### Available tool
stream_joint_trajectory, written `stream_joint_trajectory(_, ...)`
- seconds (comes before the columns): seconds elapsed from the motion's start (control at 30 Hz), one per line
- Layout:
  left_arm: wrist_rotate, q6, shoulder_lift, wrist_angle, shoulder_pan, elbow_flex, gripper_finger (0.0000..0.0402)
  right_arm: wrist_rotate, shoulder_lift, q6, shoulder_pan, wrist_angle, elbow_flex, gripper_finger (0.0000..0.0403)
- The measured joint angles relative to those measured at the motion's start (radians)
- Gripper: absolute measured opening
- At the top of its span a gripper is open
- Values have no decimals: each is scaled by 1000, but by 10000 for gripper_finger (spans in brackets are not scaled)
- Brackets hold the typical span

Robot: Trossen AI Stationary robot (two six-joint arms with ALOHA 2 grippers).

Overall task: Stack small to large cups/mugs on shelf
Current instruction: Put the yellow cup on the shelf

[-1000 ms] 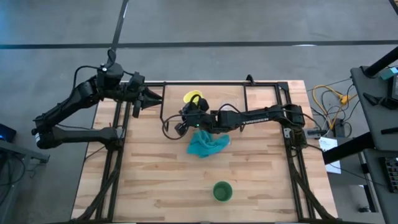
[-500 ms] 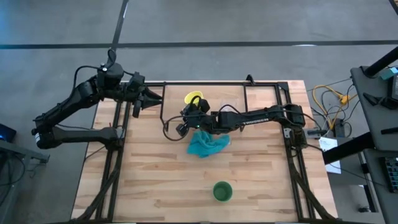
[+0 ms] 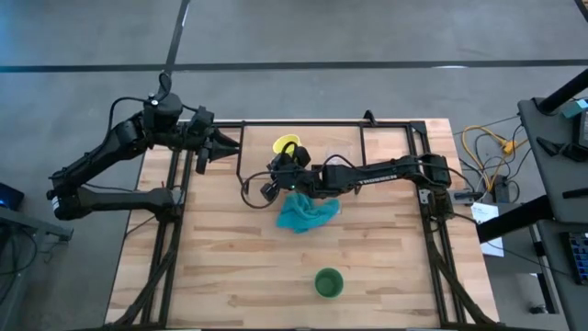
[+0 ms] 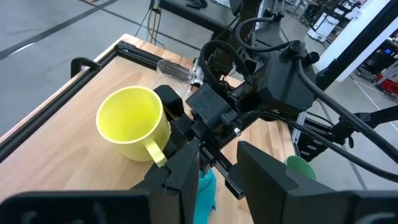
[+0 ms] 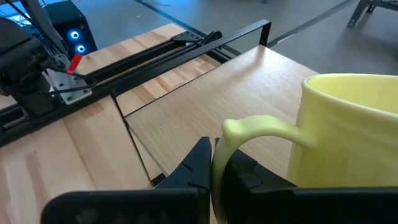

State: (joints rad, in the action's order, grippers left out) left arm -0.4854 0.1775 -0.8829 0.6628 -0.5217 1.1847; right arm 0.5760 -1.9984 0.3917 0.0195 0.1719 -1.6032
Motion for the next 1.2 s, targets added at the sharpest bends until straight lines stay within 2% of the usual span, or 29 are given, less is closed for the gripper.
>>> stream_joint_trajectory(0.27, 0, 0, 0, 0, 0, 0, 96, -10, 0, -1, 0, 1, 0, 12)
stream_joint_trajectory(1.2, 0, -1, 2, 7, 0, 0, 96, -150, 25, -127, 2, 15, 11, 13)
